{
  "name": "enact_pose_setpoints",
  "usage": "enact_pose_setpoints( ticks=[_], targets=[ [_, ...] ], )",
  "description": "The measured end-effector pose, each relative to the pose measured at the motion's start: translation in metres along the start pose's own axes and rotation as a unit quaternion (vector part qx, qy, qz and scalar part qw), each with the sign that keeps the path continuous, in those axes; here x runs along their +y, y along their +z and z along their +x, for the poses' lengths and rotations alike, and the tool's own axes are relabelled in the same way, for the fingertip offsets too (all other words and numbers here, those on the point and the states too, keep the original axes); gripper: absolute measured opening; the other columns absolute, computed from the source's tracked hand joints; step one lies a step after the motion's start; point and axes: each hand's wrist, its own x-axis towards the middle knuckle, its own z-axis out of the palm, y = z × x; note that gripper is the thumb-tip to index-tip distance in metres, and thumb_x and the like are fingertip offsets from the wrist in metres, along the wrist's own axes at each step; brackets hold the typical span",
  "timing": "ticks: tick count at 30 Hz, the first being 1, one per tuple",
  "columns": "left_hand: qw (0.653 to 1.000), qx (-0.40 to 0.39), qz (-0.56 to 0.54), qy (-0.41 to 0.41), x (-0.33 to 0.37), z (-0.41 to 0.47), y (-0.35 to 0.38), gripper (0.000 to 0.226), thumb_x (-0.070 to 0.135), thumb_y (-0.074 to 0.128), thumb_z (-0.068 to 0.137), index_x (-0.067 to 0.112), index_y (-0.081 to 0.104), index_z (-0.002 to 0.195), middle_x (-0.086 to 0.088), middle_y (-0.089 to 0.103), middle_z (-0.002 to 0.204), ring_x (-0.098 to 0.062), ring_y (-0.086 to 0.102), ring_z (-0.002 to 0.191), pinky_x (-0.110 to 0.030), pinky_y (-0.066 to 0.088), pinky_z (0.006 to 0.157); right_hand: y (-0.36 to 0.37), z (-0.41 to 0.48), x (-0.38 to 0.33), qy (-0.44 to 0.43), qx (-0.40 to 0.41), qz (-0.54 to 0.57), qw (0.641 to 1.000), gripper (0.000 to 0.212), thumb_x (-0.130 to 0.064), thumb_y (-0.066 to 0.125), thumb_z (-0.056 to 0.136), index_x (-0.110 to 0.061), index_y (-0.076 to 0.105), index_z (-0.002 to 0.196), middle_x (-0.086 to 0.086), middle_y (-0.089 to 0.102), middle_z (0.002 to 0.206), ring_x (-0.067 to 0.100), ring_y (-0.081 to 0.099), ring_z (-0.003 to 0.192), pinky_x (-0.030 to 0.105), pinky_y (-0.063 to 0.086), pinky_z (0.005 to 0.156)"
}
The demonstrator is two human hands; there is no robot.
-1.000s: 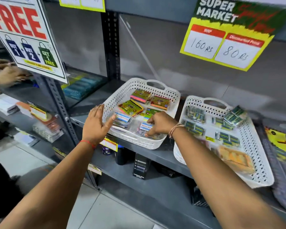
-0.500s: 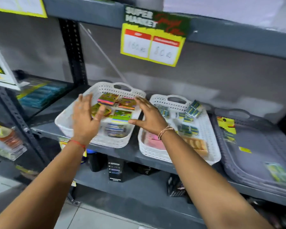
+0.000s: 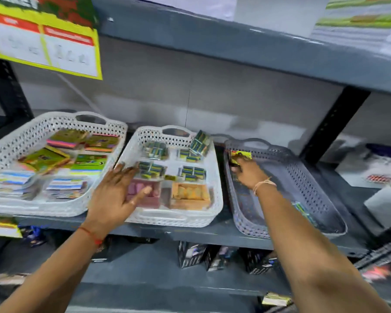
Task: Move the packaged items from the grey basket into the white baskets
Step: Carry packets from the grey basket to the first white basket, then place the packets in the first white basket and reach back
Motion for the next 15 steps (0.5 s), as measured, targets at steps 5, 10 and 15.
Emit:
enact_pose_setpoints(
  ticks=[5, 10, 15],
  targets=[
    [1.000, 0.000, 0.001, -0.013, 0.006, 0.001, -0.002, 0.098, 0.079, 0.013, 0.078, 0.003, 0.054, 0.125, -0.022, 0.057, 0.126, -0.036, 0.044, 0.125, -0.048, 0.035, 0.103, 0.019, 0.010, 0.026, 0.028, -0.131, -0.075, 0.988, 0.050, -0.001, 0.046, 0.085, -0.006, 0.043, 0.135, 0.020, 0.047, 0.140, 0.035, 0.051, 0.122, 0.038, 0.045, 0.101],
    [1.000, -0.001, -0.012, -0.020, 0.005, 0.000, -0.003, 0.097, 0.080, 0.013, 0.077, 0.006, 0.052, 0.127, -0.017, 0.057, 0.128, -0.033, 0.041, 0.129, -0.047, 0.037, 0.101, 0.010, 0.003, 0.028, 0.036, -0.117, -0.080, 0.989, 0.045, -0.001, 0.062, 0.078, -0.011, 0.054, 0.121, 0.014, 0.055, 0.122, 0.031, 0.056, 0.106, 0.033, 0.051, 0.083],
    [1.000, -0.007, -0.009, -0.021, 0.009, -0.001, -0.004, 0.095, 0.078, 0.014, 0.079, 0.005, 0.054, 0.126, -0.020, 0.058, 0.126, -0.036, 0.041, 0.128, -0.049, 0.038, 0.099, -0.001, -0.010, 0.030, 0.076, -0.176, -0.003, 0.981, 0.053, 0.002, 0.072, 0.067, -0.014, 0.052, 0.114, 0.013, 0.058, 0.106, 0.024, 0.052, 0.083, 0.025, 0.042, 0.061]
  ],
)
